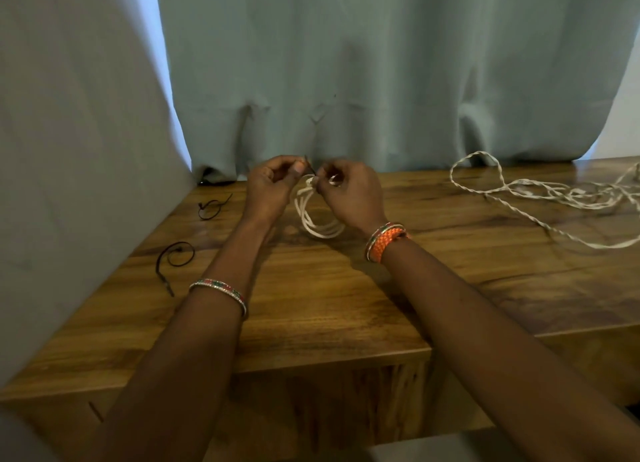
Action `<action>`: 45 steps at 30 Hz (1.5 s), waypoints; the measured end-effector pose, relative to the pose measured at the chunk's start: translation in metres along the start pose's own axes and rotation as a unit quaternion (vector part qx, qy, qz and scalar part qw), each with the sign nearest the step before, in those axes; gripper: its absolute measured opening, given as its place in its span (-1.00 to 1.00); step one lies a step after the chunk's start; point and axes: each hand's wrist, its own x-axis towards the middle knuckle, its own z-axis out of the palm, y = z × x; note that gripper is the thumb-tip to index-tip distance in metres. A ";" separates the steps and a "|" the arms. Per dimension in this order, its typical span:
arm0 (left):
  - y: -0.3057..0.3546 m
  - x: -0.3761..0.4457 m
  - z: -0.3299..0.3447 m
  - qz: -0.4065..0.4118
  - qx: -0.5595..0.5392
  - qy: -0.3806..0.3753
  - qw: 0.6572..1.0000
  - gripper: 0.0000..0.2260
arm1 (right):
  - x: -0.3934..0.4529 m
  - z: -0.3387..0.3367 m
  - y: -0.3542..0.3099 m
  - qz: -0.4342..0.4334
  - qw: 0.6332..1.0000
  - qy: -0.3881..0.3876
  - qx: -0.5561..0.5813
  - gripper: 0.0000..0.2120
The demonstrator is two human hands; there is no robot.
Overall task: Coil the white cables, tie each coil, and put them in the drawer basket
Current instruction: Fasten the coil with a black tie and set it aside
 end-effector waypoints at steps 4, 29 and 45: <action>-0.006 0.006 -0.005 0.001 0.052 -0.111 0.992 -0.71 | 0.006 -0.006 0.000 0.147 0.956 -0.008 0.254 -0.97; -0.001 0.002 -0.013 0.011 0.096 -0.146 0.985 -0.90 | 0.006 -0.024 -0.018 -0.068 0.993 -0.034 0.089 -0.87; -0.004 -0.002 -0.005 -0.036 0.130 -0.207 0.969 -0.92 | 0.016 -0.045 0.000 -0.196 0.967 -0.157 -0.042 -0.82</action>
